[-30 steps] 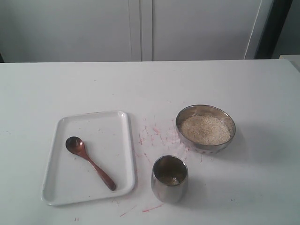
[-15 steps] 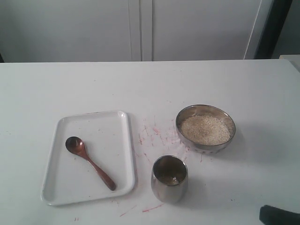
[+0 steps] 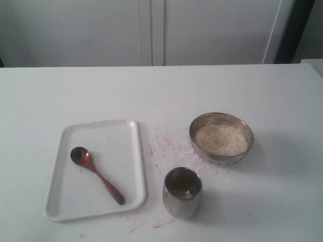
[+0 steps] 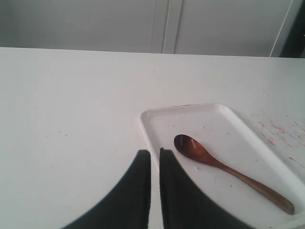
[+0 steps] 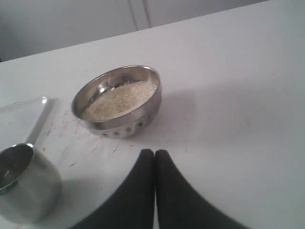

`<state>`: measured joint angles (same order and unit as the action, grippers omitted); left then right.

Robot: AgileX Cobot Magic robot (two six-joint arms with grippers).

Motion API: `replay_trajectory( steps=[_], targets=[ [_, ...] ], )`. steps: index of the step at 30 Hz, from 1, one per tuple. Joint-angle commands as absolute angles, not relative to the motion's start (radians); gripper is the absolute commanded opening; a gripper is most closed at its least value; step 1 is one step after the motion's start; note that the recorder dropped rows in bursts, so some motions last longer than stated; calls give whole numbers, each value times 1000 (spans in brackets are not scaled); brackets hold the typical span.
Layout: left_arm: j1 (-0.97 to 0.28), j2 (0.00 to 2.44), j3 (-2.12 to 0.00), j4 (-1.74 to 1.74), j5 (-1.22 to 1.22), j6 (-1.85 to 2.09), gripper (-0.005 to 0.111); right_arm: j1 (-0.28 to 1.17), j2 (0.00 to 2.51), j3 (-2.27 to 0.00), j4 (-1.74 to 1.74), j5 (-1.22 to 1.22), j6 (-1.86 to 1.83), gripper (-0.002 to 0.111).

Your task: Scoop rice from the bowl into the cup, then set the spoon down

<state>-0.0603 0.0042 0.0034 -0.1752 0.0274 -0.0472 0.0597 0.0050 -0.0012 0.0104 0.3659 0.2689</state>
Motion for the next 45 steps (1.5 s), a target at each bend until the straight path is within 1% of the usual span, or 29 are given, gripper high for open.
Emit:
replay_trajectory(
  steps=[1, 4, 9, 15, 21, 45],
  targets=[
    [-63, 0, 0, -185, 24, -49, 14, -32, 0, 0, 0, 362, 272, 0],
    [-63, 0, 0, -185, 24, -49, 14, -94, 0, 0, 0, 362, 272, 0],
    [-63, 0, 0, -185, 24, -49, 14, -131, 0, 0, 0, 362, 272, 0],
    [-63, 0, 0, -185, 24, -49, 14, -125, 0, 0, 0, 362, 272, 0],
    [-63, 0, 0, -185, 24, -49, 14, -85, 0, 0, 0, 362, 272, 0],
    [-63, 0, 0, -185, 24, -49, 14, -85, 0, 0, 0, 362, 272, 0]
  ],
)
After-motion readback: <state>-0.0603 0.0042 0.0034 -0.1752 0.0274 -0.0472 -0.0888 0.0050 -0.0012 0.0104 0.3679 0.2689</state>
